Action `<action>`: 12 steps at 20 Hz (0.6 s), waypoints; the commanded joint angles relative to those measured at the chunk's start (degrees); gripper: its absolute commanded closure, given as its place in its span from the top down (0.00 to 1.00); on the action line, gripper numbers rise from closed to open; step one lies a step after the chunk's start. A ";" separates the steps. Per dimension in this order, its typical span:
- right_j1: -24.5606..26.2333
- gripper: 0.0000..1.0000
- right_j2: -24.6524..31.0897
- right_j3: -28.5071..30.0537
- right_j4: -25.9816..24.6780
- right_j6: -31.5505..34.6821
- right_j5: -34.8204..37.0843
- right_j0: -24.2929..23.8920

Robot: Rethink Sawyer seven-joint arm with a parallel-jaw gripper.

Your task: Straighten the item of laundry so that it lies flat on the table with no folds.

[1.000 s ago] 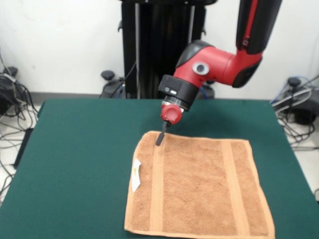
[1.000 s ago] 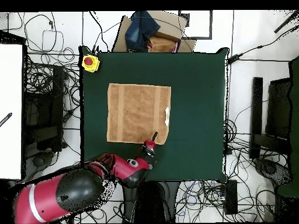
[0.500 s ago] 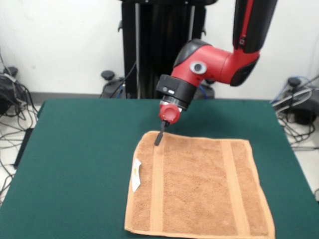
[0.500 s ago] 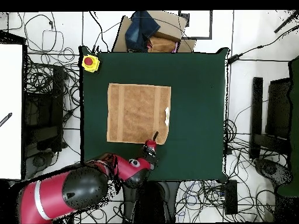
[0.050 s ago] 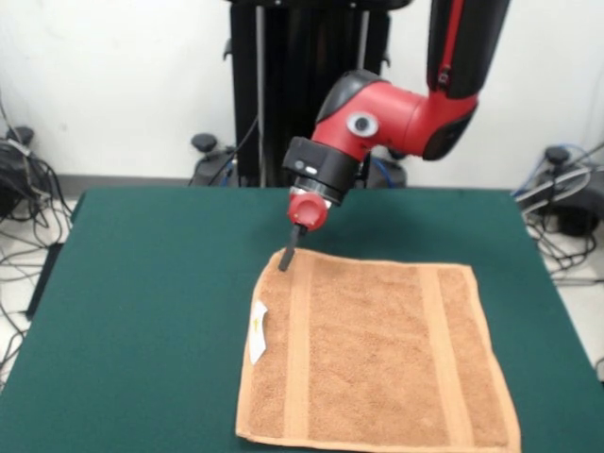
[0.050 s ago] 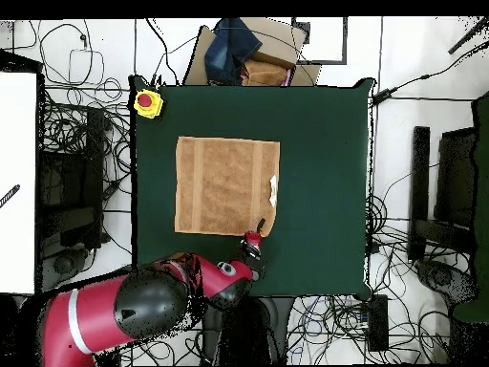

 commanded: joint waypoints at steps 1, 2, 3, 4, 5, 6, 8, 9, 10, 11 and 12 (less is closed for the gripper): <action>3.63 1.00 6.72 1.64 -5.26 15.50 3.94 -2.38; 3.83 1.00 6.84 1.68 -5.51 15.54 4.22 -2.60; 3.94 1.00 6.97 1.84 -5.63 15.61 4.51 -2.80; 3.97 1.00 7.14 2.05 -5.75 15.64 4.70 -2.92; 4.00 1.00 7.32 2.25 -5.87 15.67 4.89 -3.05; 4.01 1.00 7.44 2.41 -5.84 15.60 5.10 -3.13; 4.11 1.00 7.67 2.74 -6.20 15.65 5.53 -3.49; 4.20 1.00 7.81 2.71 -6.42 15.58 5.68 -3.70; 4.39 1.00 7.93 2.60 -6.57 15.53 5.90 -3.88; 4.51 1.00 8.10 2.39 -6.71 15.40 5.96 -4.04; 4.66 1.00 8.30 2.23 -6.77 15.35 6.05 -4.15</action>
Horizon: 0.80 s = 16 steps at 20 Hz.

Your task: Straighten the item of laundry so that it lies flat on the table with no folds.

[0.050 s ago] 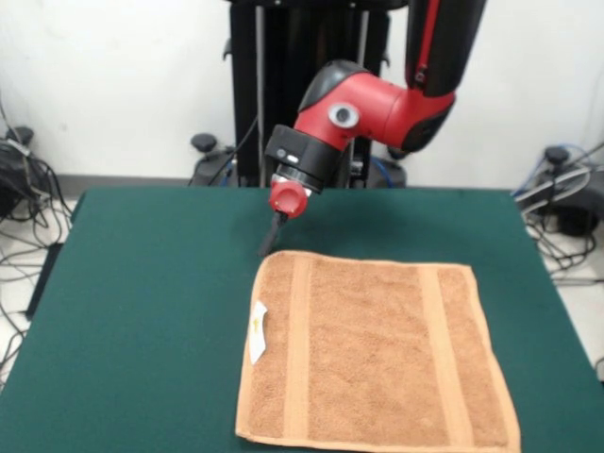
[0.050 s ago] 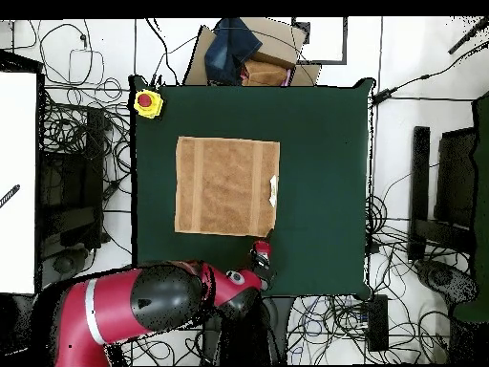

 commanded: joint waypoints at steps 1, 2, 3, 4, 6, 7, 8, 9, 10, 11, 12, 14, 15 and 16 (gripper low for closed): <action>3.51 1.00 8.20 -1.15 -4.77 15.30 3.71 -1.81; 3.42 1.00 8.36 -1.11 -4.69 15.19 3.72 -1.88; 3.34 1.00 8.51 -1.07 -4.62 15.09 3.72 -1.95; 3.11 1.00 8.70 -1.05 -4.28 14.71 3.63 -2.01; 2.67 1.00 9.10 -0.87 -3.82 14.18 3.66 -2.22; 2.51 1.00 9.29 -0.84 -3.72 13.97 3.64 -2.33; 2.27 1.00 9.44 -0.78 -3.62 13.69 3.63 -2.41; 2.10 1.00 9.57 -0.70 -3.64 13.52 3.56 -2.57; 1.93 1.00 9.58 -0.62 -3.45 13.36 3.49 -2.69; 1.77 1.00 9.59 -0.54 -3.27 13.20 3.42 -2.81; 1.57 1.00 9.82 -0.34 -3.18 13.79 3.45 -3.11; 0.91 1.00 10.82 -0.57 -2.10 14.14 2.53 -3.41; 0.29 1.00 11.24 -0.54 -1.29 13.97 2.14 -3.21; -0.56 1.00 11.60 -0.35 -0.08 13.55 1.64 -2.98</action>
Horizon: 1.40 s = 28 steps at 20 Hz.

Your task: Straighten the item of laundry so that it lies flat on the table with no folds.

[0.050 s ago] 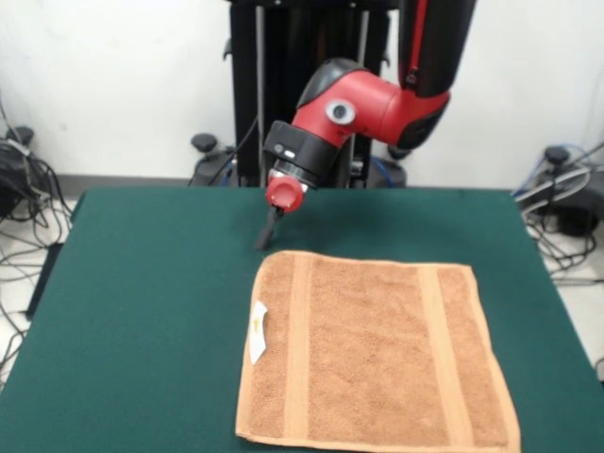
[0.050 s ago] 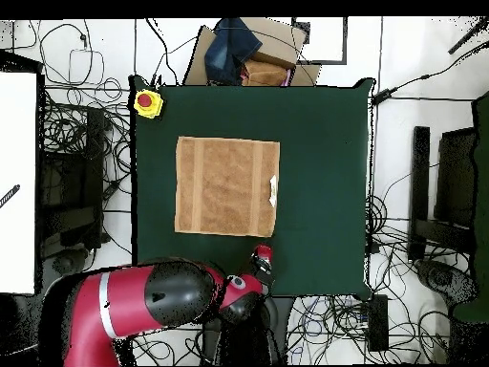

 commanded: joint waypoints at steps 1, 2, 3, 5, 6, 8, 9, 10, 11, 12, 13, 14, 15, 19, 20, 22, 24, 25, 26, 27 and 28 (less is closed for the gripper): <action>-0.99 1.00 9.86 -1.67 1.09 13.13 -1.63 -0.61; -1.86 1.00 10.21 -1.50 2.29 12.59 -2.16 -0.43; -2.64 1.00 10.48 -1.48 3.45 12.08 -2.70 -0.36; -4.16 1.00 10.86 -1.63 5.87 10.99 -3.75 -0.27; -4.92 1.00 10.92 -1.65 7.03 10.41 -4.29 -0.31; -6.51 1.00 11.61 -1.13 8.77 9.10 -7.16 -1.33; -7.36 1.00 12.28 -0.68 10.67 7.82 -10.19 -2.68; -8.32 1.00 12.99 -0.31 13.88 5.56 -14.54 -4.46; -9.26 1.00 13.42 0.16 18.25 2.69 -19.23 -6.45; -10.18 1.00 13.50 0.67 22.94 -0.45 -22.84 -8.01; -11.12 1.00 13.65 1.68 26.28 -1.99 -24.63 -9.00; -11.83 1.00 13.76 2.49 30.02 -4.17 -26.20 -10.05; -12.80 1.00 14.01 3.67 31.97 -4.44 -26.75 -10.51; -16.46 1.00 13.97 6.94 43.76 -15.62 -30.76 -14.01; -17.47 1.00 13.89 7.86 45.73 -17.74 -31.49 -14.88; -19.38 1.00 15.03 9.98 51.40 -25.05 -31.71 -18.35; -22.01 1.00 15.36 11.67 53.77 -26.29 -31.74 -19.24; -22.97 1.00 15.39 12.04 54.24 -25.68 -32.10 -19.30; -23.67 1.00 15.45 12.26 54.73 -25.86 -32.49 -19.69; -24.73 1.00 15.66 12.55 55.70 -26.97 -32.35 -20.23; -26.01 1.00 16.09 13.32 57.03 -29.17 -32.08 -21.46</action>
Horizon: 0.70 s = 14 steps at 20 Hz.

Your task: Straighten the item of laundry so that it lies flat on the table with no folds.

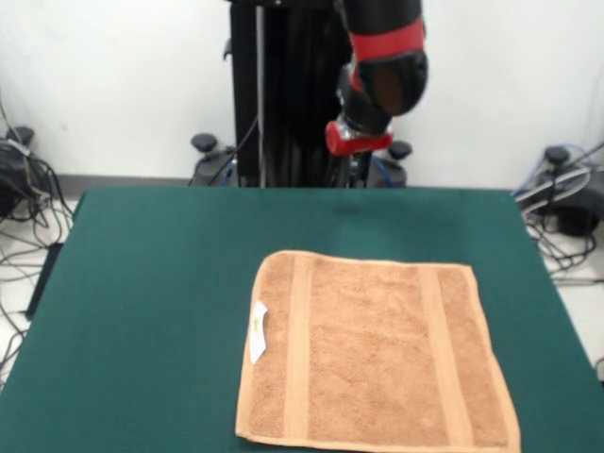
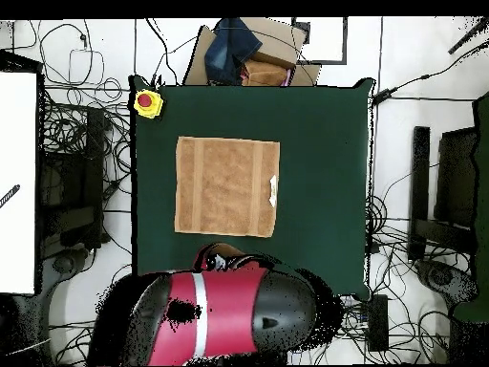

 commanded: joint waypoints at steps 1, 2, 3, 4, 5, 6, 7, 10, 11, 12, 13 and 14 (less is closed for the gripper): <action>-8.87 1.00 6.58 4.03 8.42 -21.21 0.34 -3.99; -10.21 1.00 6.55 4.64 8.99 -22.34 0.45 -4.74; -11.53 1.00 6.38 4.92 9.43 -22.71 0.42 -5.07; -12.35 1.00 5.86 4.79 9.33 -22.47 0.15 -5.22; -12.97 1.00 5.86 4.66 9.74 -22.88 0.09 -5.86; -13.42 1.00 5.21 4.26 9.37 -22.01 -0.24 -5.74; -13.91 1.00 4.79 3.85 9.42 -21.79 -0.24 -5.79; -13.53 1.00 3.50 1.87 8.72 -20.57 -0.74 -5.53; -13.34 1.00 3.19 1.25 8.61 -20.19 -0.90 -5.53; -13.47 1.00 2.90 0.81 8.64 -19.67 -0.93 -5.42; -13.28 1.00 2.99 0.53 8.66 -19.09 -1.47 -5.64; -13.46 1.00 3.16 0.33 8.92 -18.19 -2.10 -5.84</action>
